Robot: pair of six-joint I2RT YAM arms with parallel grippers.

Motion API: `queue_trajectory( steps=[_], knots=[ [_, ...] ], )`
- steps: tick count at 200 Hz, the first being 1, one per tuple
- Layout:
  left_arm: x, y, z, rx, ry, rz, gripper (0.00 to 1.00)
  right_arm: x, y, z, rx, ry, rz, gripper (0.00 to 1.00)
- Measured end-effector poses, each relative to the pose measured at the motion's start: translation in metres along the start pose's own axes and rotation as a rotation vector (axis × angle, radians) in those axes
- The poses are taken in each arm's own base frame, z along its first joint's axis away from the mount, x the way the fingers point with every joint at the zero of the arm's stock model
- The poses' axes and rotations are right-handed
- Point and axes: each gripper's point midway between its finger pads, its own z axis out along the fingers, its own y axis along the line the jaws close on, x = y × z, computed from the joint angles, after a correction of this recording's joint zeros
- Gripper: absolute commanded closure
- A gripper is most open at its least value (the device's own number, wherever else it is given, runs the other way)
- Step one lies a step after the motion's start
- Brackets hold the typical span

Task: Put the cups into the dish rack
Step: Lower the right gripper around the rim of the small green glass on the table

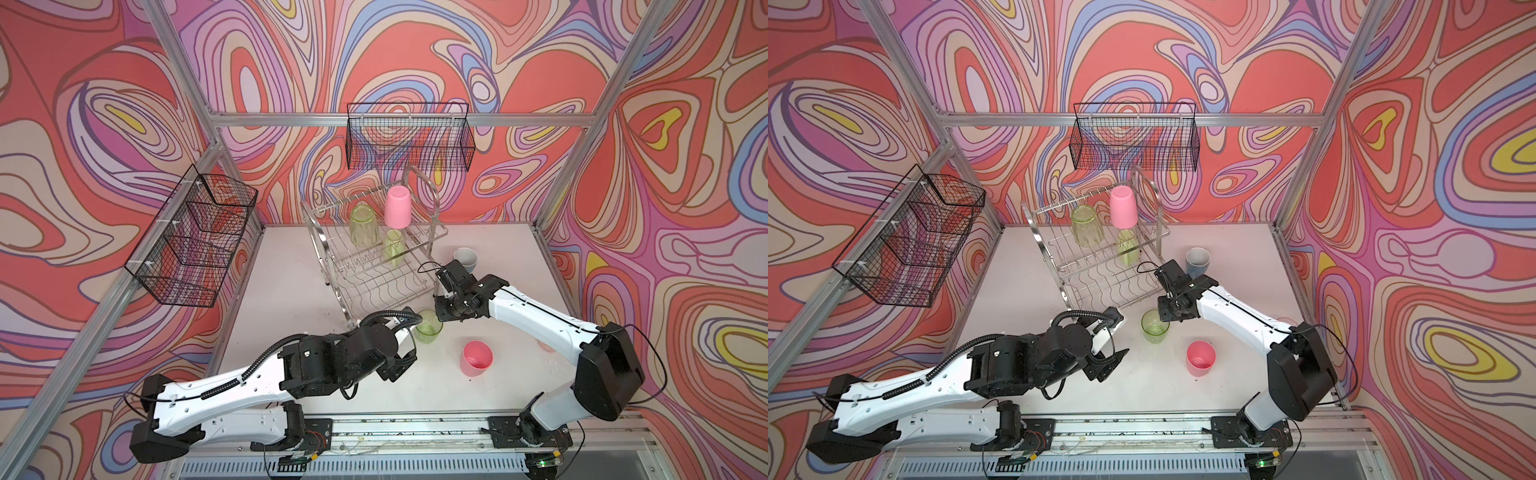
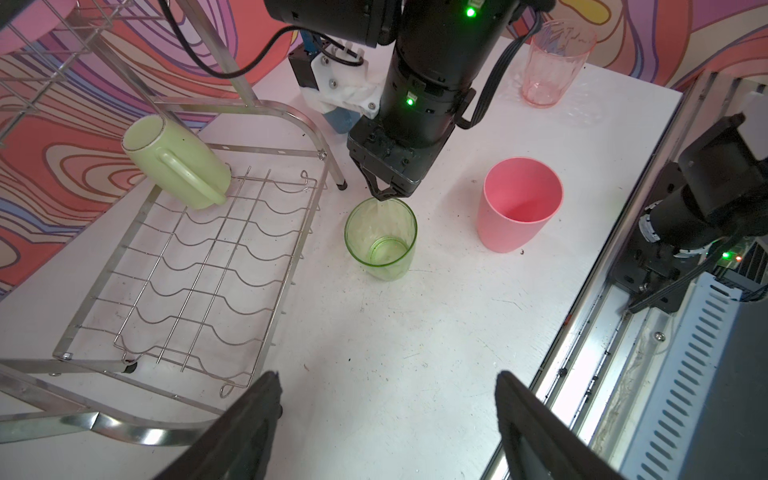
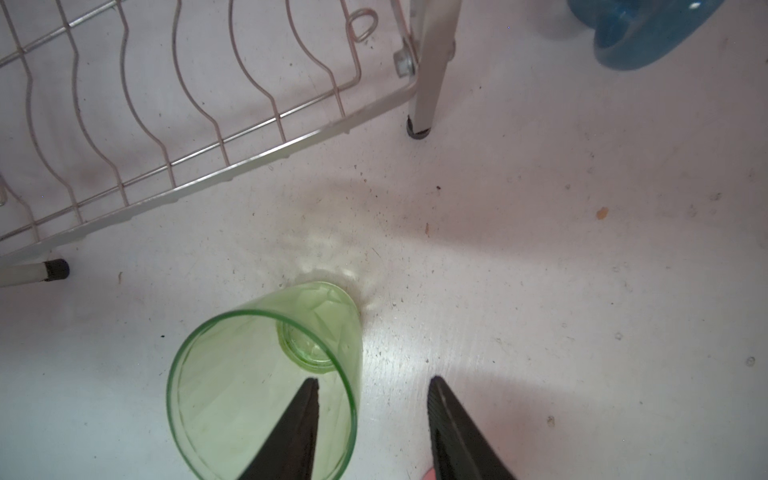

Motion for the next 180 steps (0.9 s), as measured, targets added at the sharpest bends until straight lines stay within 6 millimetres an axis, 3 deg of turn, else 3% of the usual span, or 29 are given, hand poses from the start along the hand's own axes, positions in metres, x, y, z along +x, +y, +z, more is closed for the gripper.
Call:
queue_trajectory(
  steps=[72, 180],
  knots=[
    [0.002, -0.001, 0.001, -0.016, 0.003, -0.027, 0.17, 0.004, 0.004, 0.013, 0.003, 0.019, -0.021, 0.62],
    [0.009, -0.003, 0.003, -0.029, 0.010, -0.077, 0.17, 0.008, 0.008, 0.031, -0.012, 0.034, -0.041, 0.80]
  ],
)
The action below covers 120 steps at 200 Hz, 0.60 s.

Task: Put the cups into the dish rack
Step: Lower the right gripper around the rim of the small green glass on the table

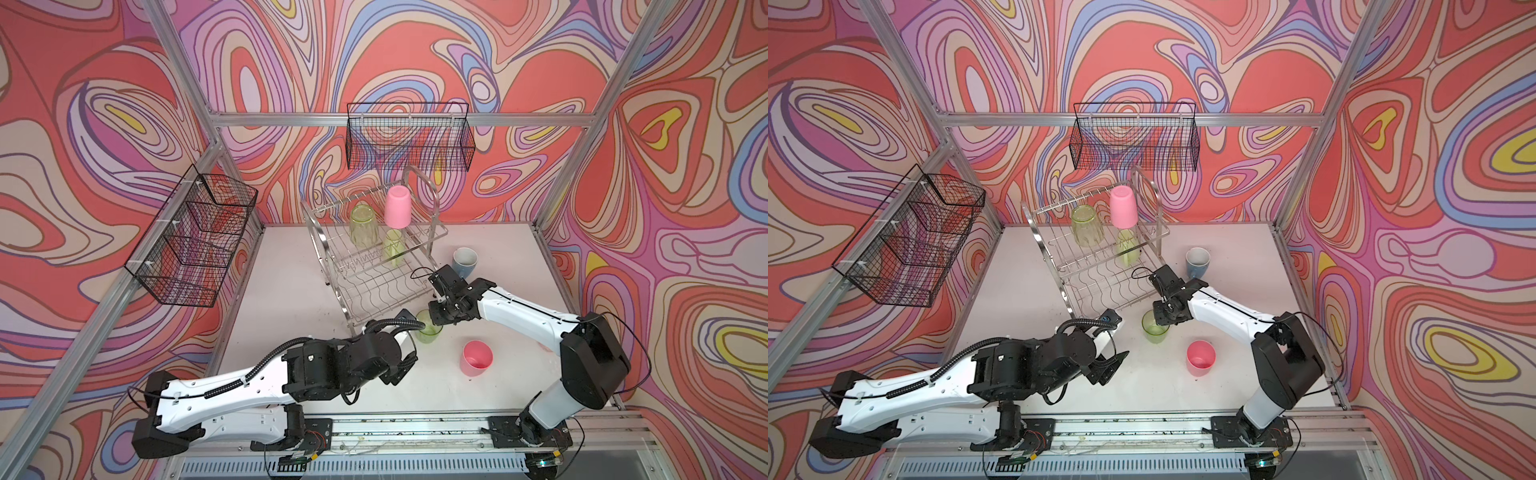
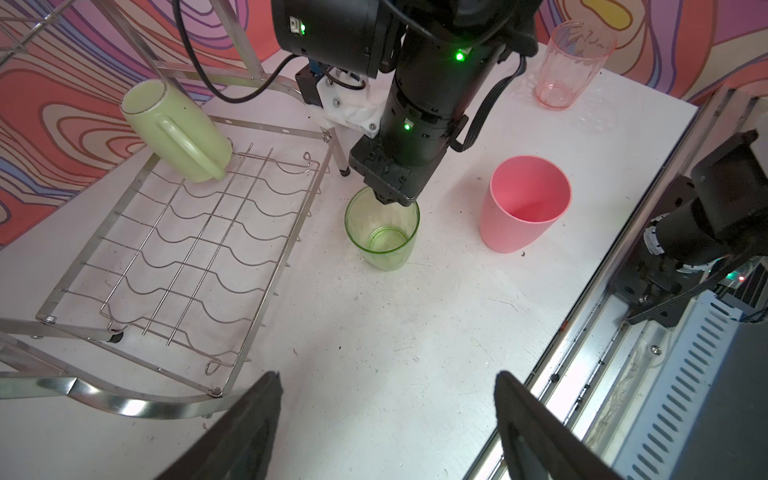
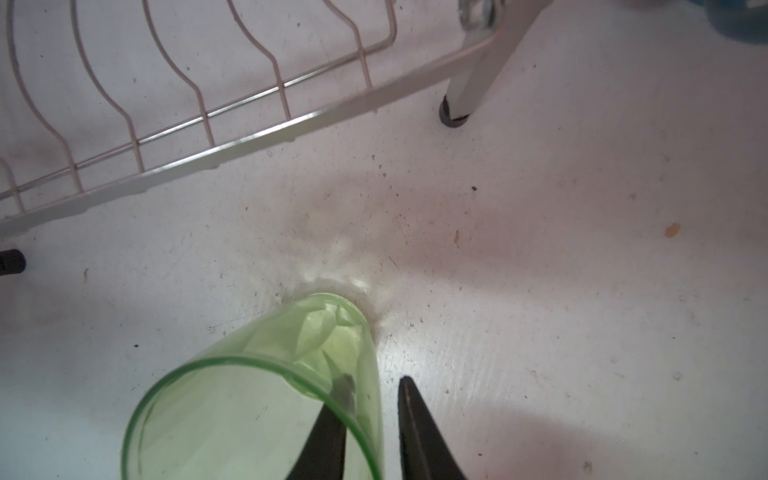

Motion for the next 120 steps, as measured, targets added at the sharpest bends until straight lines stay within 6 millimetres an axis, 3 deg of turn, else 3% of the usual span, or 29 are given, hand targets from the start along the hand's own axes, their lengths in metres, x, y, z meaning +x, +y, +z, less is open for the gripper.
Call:
queue_trajectory(
  steps=[66, 120],
  knots=[
    [0.000, -0.002, -0.001, -0.001, -0.004, -0.038, 0.17, 0.003, 0.000, -0.002, -0.012, -0.004, -0.013, 0.97],
    [0.005, -0.007, 0.007, 0.013, 0.001, -0.119, 0.17, -0.003, 0.001, -0.040, -0.061, -0.118, -0.013, 1.00]
  ],
)
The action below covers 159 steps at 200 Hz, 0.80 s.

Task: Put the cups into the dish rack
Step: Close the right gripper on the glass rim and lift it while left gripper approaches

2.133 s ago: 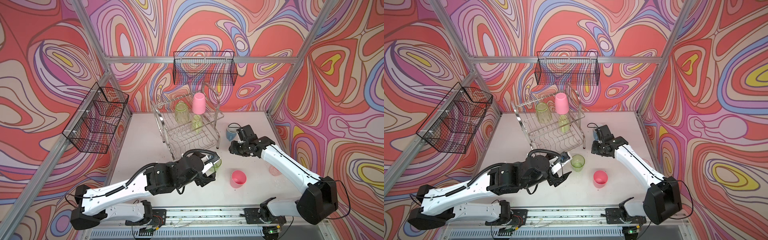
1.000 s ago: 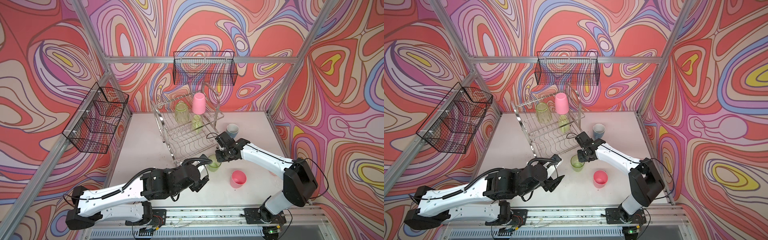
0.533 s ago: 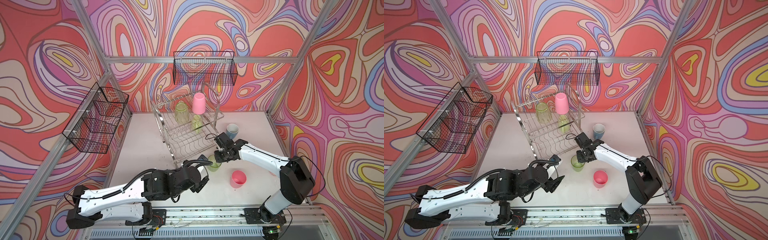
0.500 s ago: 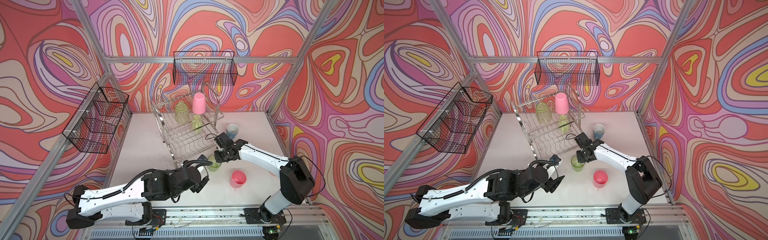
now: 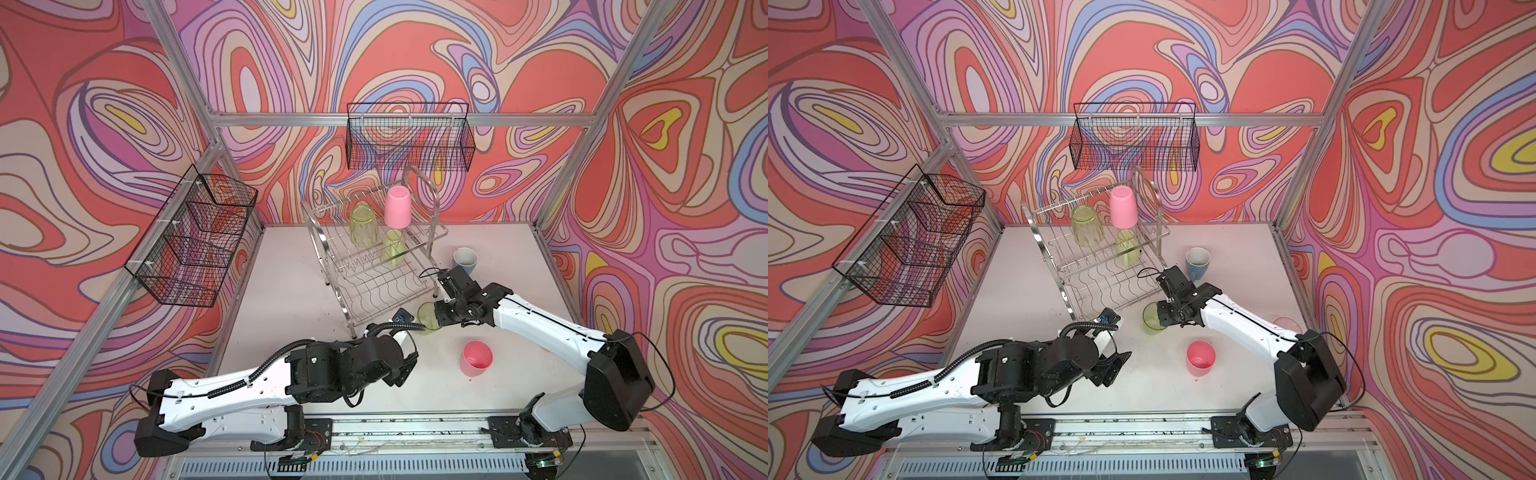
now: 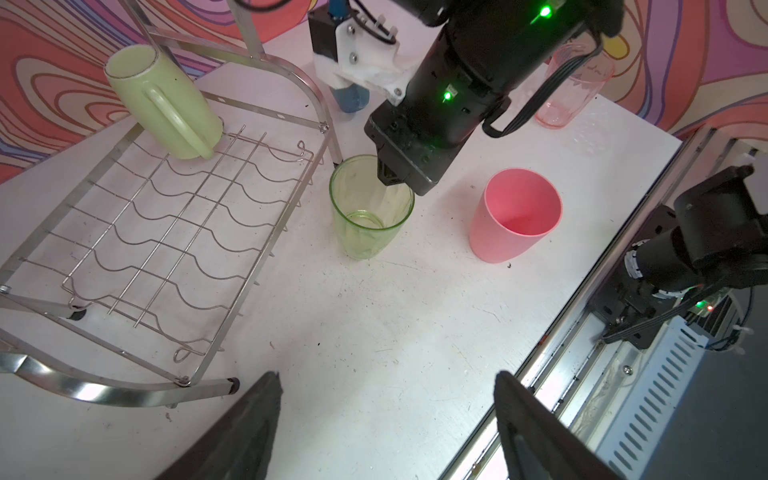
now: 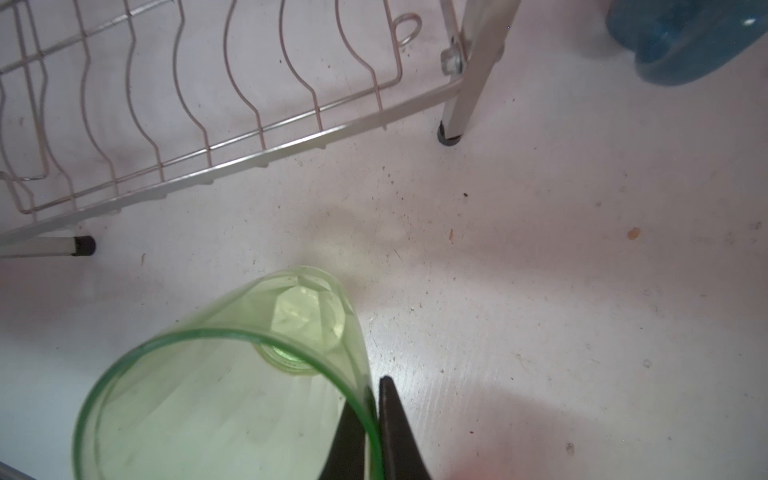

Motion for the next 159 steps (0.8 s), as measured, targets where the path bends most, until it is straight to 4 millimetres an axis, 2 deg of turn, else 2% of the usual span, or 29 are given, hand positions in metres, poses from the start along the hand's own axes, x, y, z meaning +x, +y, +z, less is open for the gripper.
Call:
queue_trajectory(
  steps=[31, 87, 128, 159],
  knots=[
    [0.007, -0.009, 0.008, 0.020, 0.015, -0.052, 0.17, -0.006, 0.002, -0.019, -0.028, -0.069, 0.003, 1.00],
    [0.005, -0.025, 0.012, 0.052, 0.005, -0.170, 0.17, -0.013, -0.001, -0.049, -0.055, -0.199, 0.008, 1.00],
    [0.002, -0.027, 0.010, 0.073, -0.021, -0.344, 0.17, -0.019, -0.004, -0.070, -0.078, -0.313, 0.011, 1.00],
    [0.001, -0.025, 0.001, 0.102, -0.049, -0.503, 0.17, -0.021, -0.006, -0.080, -0.091, -0.382, 0.011, 1.00]
  ],
)
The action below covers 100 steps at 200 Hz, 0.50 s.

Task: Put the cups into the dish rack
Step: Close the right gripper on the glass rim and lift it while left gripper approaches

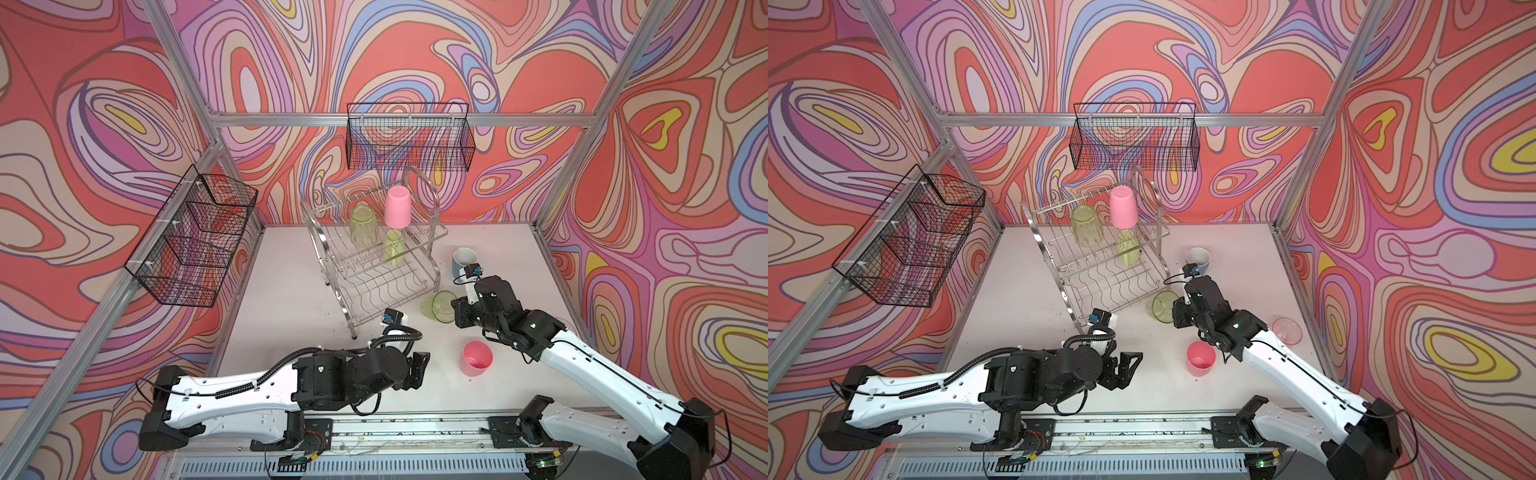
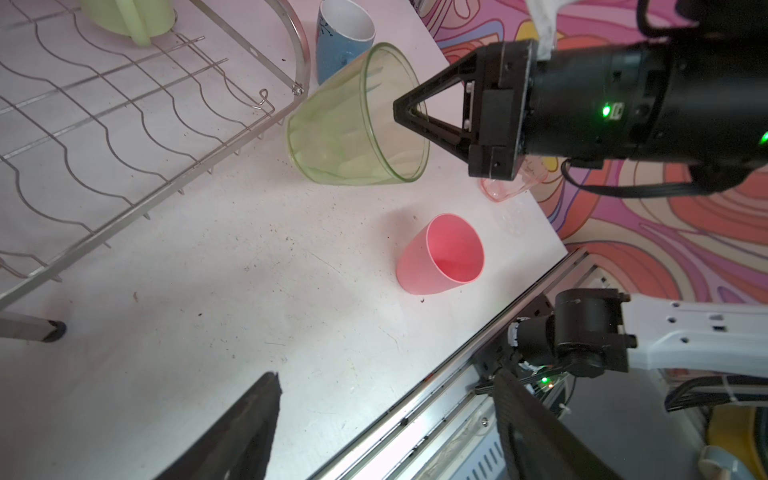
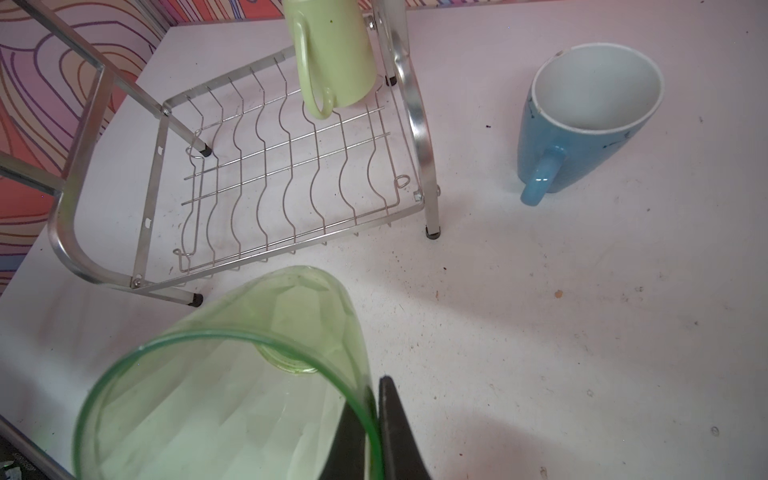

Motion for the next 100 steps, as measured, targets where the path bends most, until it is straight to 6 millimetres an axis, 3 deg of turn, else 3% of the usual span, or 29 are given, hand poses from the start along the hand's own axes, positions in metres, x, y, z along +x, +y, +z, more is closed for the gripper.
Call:
queue_trajectory(
  steps=[54, 100],
  knots=[
    [0.011, 0.004, 0.006, 0.022, -0.028, -0.257, 0.15, -0.010, -0.002, -0.014, -0.018, -0.105, -0.008, 1.00],
    [0.005, 0.007, 0.013, 0.047, -0.107, -0.488, 0.13, -0.008, -0.002, -0.012, -0.035, -0.151, -0.020, 1.00]
  ],
)
